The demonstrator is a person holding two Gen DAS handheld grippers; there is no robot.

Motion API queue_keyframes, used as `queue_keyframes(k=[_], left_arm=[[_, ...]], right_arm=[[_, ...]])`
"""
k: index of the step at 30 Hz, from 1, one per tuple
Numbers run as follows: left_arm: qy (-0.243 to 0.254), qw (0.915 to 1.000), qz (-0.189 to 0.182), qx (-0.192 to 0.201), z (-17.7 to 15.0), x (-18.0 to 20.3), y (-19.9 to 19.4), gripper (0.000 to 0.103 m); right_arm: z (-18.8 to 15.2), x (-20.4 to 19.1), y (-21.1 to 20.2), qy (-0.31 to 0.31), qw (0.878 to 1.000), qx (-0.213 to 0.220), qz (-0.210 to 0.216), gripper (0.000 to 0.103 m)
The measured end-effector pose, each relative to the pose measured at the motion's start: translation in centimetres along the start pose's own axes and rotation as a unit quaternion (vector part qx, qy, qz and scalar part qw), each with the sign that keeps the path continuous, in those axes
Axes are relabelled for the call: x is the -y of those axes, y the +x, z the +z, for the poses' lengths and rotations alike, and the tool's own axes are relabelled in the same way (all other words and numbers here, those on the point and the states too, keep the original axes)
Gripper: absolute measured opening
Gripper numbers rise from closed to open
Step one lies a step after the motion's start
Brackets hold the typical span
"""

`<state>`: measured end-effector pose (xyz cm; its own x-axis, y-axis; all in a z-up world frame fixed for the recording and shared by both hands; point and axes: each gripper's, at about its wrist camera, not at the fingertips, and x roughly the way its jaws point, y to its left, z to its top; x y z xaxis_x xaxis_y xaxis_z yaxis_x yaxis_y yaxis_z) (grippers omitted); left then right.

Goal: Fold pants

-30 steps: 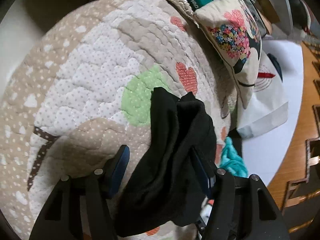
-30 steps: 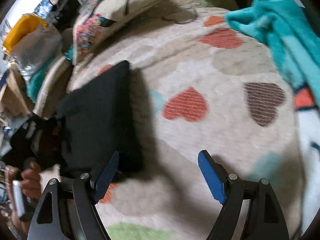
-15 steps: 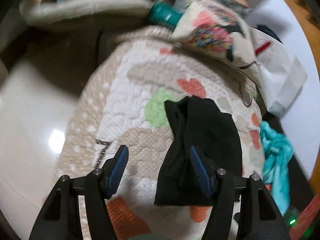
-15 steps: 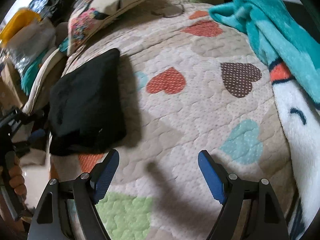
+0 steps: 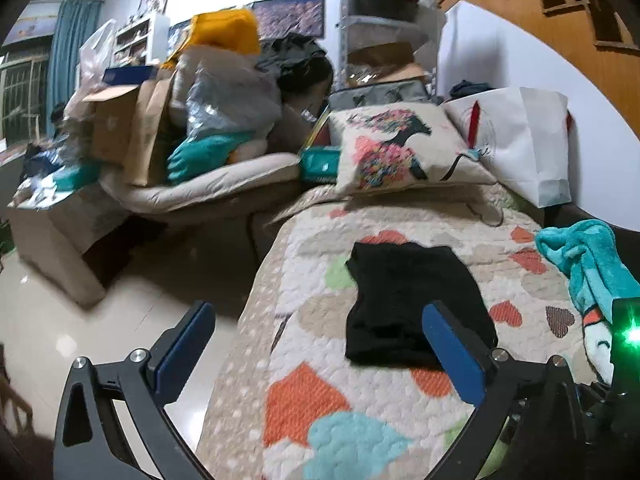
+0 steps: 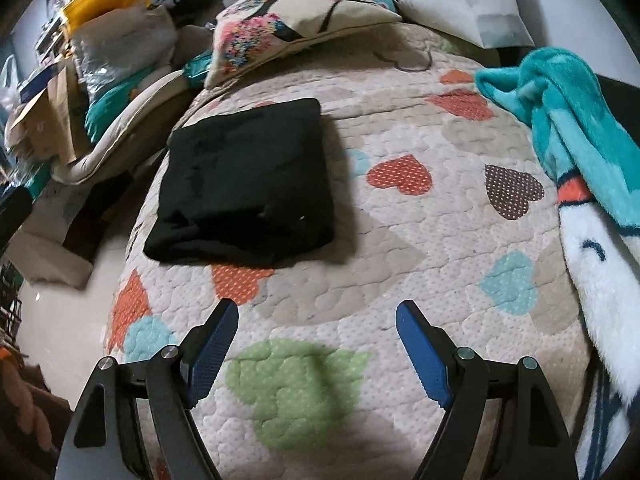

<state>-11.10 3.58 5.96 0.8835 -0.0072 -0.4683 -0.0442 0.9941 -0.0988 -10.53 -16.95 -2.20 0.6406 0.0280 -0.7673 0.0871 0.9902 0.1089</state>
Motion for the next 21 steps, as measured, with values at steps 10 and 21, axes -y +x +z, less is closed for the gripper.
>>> queue_keyframes(k=[10, 21], left_arm=[[-0.043, 0.9934, -0.028, -0.103, -1.8, -2.2, 2.1, 0.103], [-0.007, 0.9923, -0.039, -0.117, -2.7, -0.8, 2.9, 0.103]], right_arm=[[-1.3, -1.3, -0.7, -0.018, 1.000, 0.006, -0.001, 0.085], [-1.5, -1.7, -0.2, -0.030, 0.999, 0.009, -0.016, 0.085]])
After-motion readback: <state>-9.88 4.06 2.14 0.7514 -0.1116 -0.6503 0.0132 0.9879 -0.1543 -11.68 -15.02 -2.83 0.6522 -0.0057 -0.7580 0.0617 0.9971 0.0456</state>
